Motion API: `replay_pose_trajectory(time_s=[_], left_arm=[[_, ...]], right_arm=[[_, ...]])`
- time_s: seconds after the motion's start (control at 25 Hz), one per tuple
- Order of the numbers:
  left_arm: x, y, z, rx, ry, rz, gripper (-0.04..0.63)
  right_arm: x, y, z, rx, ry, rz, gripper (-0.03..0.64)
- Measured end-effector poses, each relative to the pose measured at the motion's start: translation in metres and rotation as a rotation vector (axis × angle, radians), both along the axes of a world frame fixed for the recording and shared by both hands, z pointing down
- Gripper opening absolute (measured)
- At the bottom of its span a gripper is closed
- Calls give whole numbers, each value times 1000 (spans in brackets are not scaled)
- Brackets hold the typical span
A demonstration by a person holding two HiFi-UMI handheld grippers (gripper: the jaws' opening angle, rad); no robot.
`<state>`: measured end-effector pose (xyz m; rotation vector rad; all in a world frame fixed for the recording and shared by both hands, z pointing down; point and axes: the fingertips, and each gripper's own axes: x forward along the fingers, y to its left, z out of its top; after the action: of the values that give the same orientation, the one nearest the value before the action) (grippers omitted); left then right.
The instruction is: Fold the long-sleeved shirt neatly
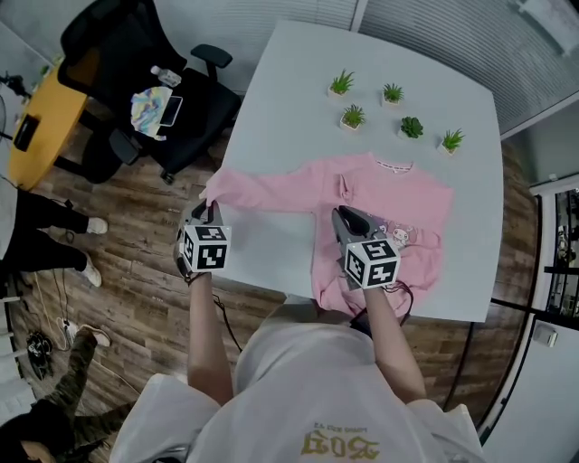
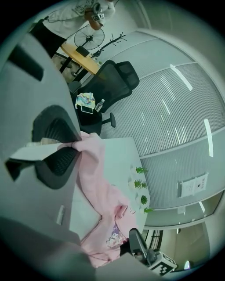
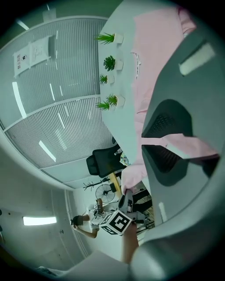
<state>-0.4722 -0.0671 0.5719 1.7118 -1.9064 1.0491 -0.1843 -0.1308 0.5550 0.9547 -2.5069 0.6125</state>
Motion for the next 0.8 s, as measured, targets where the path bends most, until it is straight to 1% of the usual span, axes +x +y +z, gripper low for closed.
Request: replay_pose_trajectory(time_s=[0.2,0.48,0.64,0.8], left_arm=[[7,-9,-12,42,35,17,34],[26,-30,-32,104,51,47,34],[48,-38,-41,121,62,70,34],[79,-52,-47,134,78,115,34]], right_arm=[[19,-10,-7,7,-6,65,66],[58,-24,-26,57,-7,156,66],[77,-25,-32,57,-14,184,66],[93,-30,-33,55,-27,222,66]])
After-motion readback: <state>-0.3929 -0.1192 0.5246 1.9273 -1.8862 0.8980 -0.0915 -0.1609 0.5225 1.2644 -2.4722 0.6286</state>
